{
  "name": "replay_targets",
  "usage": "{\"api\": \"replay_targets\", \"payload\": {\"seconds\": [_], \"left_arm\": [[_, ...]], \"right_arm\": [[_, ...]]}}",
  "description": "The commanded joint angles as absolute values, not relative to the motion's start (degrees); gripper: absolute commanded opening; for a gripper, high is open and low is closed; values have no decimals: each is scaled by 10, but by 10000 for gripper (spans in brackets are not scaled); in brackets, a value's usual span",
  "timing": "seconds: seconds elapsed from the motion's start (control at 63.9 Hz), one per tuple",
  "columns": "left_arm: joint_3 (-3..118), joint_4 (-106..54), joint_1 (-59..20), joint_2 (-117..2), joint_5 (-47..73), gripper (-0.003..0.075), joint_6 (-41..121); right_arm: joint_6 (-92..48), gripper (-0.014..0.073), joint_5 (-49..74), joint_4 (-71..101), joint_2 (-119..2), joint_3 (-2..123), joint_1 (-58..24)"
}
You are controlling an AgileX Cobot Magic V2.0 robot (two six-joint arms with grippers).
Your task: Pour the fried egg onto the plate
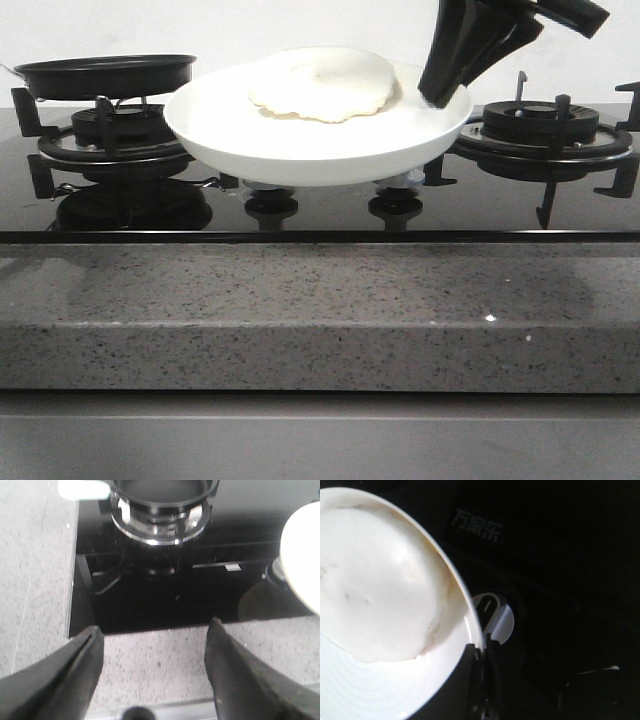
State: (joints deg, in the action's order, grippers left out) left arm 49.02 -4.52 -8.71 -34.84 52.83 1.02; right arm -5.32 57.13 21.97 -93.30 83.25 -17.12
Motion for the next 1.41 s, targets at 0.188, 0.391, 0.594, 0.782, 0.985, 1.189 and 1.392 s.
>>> {"api": "replay_targets", "payload": {"seconds": [0.188,0.391,0.594,0.782,0.985,1.189,1.392], "left_arm": [[495,-48,-93,-341,480,441,4],[495,-48,-93,-341,480,441,4],[495,-48,-93,-341,480,441,4],[495,-48,-93,-341,480,441,4],[495,-48,-93,-341,480,441,4],[495,-48,-93,-341,480,441,4],[495,-48,-93,-342,480,441,4]], "right_arm": [[-57,-59,547,237,-909,848,-170],[-57,-59,547,237,-909,848,-170],[-57,-59,540,237,-909,848,-170],[-56,-59,528,243,-909,849,-170],[-56,-59,525,233,-910,875,-160],[-56,-59,504,232,-956,955,-145],[-56,-59,498,231,-1032,1047,-134]]}}
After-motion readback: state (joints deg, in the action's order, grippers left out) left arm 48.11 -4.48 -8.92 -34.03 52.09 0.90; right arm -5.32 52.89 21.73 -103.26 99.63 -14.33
